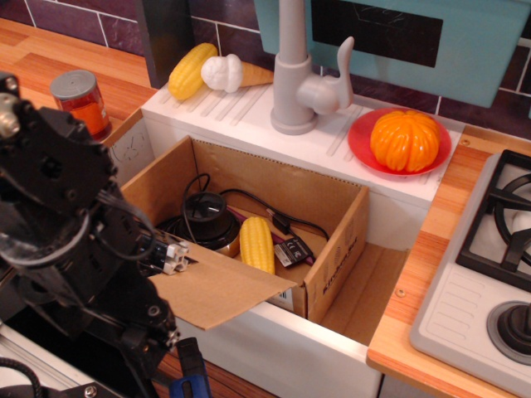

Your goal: Close brown1fbox flap

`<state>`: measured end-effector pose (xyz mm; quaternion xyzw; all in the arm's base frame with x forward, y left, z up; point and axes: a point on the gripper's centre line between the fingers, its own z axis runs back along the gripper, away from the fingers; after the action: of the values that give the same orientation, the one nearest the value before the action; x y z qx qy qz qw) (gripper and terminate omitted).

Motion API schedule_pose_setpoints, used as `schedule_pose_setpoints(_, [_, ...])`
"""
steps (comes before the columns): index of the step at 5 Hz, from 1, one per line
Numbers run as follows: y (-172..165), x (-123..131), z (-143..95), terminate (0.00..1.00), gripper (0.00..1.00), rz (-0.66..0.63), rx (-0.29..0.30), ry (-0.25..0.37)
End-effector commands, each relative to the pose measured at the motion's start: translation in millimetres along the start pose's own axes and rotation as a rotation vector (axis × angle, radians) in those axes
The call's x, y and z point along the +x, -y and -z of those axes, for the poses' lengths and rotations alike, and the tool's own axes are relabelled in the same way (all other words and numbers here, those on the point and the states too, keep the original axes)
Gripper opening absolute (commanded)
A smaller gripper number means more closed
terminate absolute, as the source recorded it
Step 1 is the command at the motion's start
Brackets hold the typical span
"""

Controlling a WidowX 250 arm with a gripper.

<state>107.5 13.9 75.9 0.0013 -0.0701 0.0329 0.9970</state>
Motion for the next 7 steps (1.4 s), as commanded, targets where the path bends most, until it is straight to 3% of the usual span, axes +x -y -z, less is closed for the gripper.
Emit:
schedule_pose_setpoints(1, [-8,34,1,0.0,1.0,0.069,-0.036,0.023])
schedule_pose_setpoints(3, [6,69,-9,0.0,1.0,0.158,0.015,0.036])
schedule_pose_setpoints(4, [8,92,-8,0.0,1.0,0.194,0.01,0.051])
schedule_pose_setpoints(7, [3,178,18,0.0,1.0,0.298,-0.083,0.097])
